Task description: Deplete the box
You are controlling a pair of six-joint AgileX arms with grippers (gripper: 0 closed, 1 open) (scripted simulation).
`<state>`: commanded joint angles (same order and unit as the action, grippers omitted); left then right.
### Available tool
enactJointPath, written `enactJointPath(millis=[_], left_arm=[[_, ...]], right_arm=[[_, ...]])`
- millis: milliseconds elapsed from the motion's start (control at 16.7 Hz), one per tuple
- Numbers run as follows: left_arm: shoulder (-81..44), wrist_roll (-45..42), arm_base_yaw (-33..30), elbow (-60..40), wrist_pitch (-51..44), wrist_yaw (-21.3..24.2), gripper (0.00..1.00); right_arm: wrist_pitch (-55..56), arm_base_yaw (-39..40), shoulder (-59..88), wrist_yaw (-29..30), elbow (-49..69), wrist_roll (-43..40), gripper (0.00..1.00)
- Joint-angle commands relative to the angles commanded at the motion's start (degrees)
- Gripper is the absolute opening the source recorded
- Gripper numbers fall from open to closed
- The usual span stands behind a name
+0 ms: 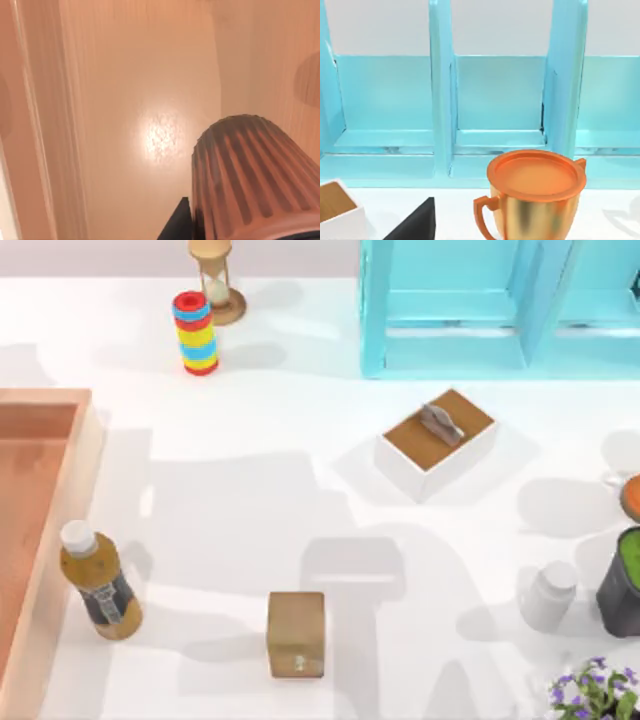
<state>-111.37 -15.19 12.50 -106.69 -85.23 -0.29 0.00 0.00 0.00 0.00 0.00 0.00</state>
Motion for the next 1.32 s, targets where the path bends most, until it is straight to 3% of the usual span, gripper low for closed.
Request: enactJointPath(millis=[300,900,1320], left_arm=[[-0.9,6.1,-5.3,-1.8,2.5,-0.4,0.0],[-9.4,32.5,-32.6,3.8,15.8,-0.3,0.0],[-10.3,34.9,-35.0,4.5,15.1,0.1,0.0]], right_arm=[[0.0,0.0,0.0,0.0,0.0,0.0,1.0],[0.0,0.0,0.0,0.0,0.0,0.0,1.0],[0.0,0.0,0.0,0.0,0.0,0.0,1.0]])
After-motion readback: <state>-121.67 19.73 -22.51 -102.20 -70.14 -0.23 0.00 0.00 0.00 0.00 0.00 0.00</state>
